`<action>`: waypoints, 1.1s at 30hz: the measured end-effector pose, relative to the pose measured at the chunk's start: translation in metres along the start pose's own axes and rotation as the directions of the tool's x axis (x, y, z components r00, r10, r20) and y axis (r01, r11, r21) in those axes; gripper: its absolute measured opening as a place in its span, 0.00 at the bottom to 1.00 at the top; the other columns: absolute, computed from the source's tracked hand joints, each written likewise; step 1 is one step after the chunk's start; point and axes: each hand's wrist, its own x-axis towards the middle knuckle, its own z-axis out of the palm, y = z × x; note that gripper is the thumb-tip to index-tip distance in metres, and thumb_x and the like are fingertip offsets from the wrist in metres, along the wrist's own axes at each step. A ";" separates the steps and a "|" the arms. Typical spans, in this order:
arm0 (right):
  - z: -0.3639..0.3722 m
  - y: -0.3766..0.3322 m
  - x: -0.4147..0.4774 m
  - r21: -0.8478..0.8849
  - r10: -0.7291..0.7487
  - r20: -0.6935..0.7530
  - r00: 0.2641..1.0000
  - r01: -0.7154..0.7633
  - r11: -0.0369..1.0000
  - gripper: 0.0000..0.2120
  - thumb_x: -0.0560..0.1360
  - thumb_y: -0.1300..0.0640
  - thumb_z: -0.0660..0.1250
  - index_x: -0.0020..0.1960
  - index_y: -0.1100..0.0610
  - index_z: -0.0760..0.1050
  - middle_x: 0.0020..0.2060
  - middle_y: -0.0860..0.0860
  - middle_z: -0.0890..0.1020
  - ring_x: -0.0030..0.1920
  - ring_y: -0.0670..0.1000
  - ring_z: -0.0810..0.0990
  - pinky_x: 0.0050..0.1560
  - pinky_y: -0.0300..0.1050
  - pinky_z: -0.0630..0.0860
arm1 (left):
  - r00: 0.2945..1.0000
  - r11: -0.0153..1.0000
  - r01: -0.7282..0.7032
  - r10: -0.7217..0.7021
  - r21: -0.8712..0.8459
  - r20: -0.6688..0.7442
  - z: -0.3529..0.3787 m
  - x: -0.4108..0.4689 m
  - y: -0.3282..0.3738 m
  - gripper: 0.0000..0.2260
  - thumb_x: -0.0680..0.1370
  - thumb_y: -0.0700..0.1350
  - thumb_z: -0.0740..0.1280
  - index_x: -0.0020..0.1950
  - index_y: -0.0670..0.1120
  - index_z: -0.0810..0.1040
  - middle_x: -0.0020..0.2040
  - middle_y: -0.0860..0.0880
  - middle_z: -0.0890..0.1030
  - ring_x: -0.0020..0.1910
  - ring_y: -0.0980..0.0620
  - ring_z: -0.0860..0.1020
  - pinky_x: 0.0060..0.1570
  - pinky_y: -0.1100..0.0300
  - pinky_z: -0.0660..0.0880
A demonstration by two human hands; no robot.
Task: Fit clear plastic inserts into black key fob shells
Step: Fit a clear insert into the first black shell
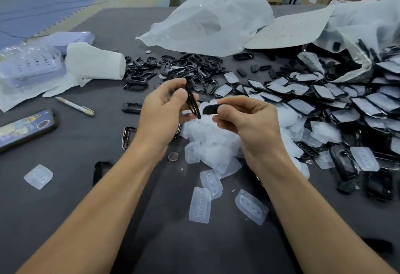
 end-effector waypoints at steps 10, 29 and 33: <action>-0.005 0.010 0.005 -0.175 -0.165 -0.010 0.986 0.161 0.971 0.10 0.73 0.71 0.73 0.44 0.57 0.87 0.38 0.52 0.88 0.36 0.43 0.81 0.40 0.34 0.76 | 0.854 0.878 0.400 -0.252 -0.264 0.455 0.003 -0.003 -0.001 0.14 0.85 0.34 0.59 0.62 0.41 0.82 0.51 0.43 0.87 0.45 0.49 0.87 0.39 0.55 0.84; -0.012 0.009 0.002 -0.211 -0.174 -0.055 0.983 0.159 0.964 0.08 0.71 0.69 0.76 0.40 0.57 0.86 0.30 0.52 0.84 0.28 0.48 0.79 0.33 0.38 0.76 | 0.958 0.948 0.270 -0.247 -0.171 0.144 0.009 -0.002 -0.009 0.04 0.78 0.38 0.73 0.50 0.44 0.86 0.38 0.45 0.87 0.30 0.53 0.84 0.31 0.65 0.79; -0.012 0.008 0.000 -0.278 -0.214 -0.034 0.976 0.196 0.940 0.09 0.71 0.69 0.76 0.42 0.55 0.87 0.32 0.51 0.86 0.30 0.48 0.79 0.35 0.38 0.76 | 0.966 0.968 0.233 -0.220 -0.095 0.133 0.011 -0.005 -0.010 0.03 0.77 0.39 0.74 0.49 0.45 0.88 0.37 0.45 0.86 0.29 0.52 0.80 0.31 0.64 0.78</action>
